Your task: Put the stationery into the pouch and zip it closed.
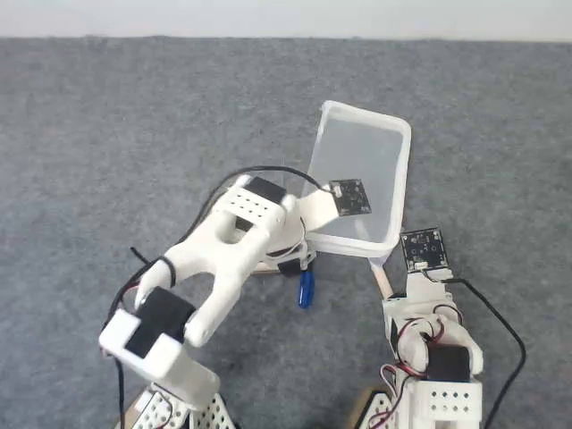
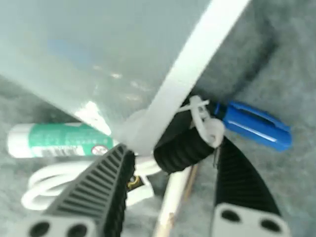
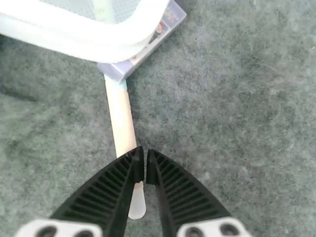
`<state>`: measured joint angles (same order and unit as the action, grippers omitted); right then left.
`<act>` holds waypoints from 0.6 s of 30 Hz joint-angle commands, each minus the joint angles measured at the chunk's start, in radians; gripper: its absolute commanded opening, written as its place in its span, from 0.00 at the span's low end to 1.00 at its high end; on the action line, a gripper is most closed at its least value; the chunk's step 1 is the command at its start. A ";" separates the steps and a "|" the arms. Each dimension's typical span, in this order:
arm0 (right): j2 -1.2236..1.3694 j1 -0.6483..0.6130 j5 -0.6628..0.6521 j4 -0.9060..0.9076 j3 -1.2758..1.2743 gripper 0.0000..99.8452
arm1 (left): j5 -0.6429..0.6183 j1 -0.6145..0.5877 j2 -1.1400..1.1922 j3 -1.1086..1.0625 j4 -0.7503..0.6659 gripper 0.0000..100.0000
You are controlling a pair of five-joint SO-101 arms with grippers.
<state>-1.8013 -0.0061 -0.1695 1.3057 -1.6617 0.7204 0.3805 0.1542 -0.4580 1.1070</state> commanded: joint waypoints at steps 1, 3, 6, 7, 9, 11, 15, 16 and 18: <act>-0.018 -0.002 0.000 -0.004 -0.021 0.01 | -0.011 -0.003 0.066 0.113 0.055 0.17; -0.018 -0.002 0.000 -0.004 -0.021 0.01 | -0.011 -0.006 0.057 0.160 0.123 0.09; -0.018 -0.002 0.000 -0.004 -0.021 0.01 | -0.028 -0.006 0.040 0.232 0.227 0.01; -0.018 -0.002 0.000 -0.004 -0.021 0.01 | -0.061 -0.009 0.028 0.251 0.253 0.01; -0.018 -0.002 0.000 -0.004 -0.021 0.01 | -0.141 -0.014 0.012 0.289 0.298 0.01; -0.018 -0.002 0.000 -0.004 -0.021 0.01 | -0.199 -0.014 0.000 0.329 0.353 0.01; -0.018 -0.002 0.000 -0.004 -0.021 0.01 | -0.316 0.006 -0.002 0.426 0.480 0.01; -0.018 -0.002 0.000 -0.004 -0.021 0.01 | -0.358 0.012 -0.002 0.450 0.505 0.01; -0.018 -0.002 0.000 -0.004 -0.021 0.01 | -0.450 0.017 -0.002 0.501 0.542 0.01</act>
<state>-1.8013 -0.0046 -0.1695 1.3057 -1.6617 0.3874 0.3867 0.2094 -0.0621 1.5842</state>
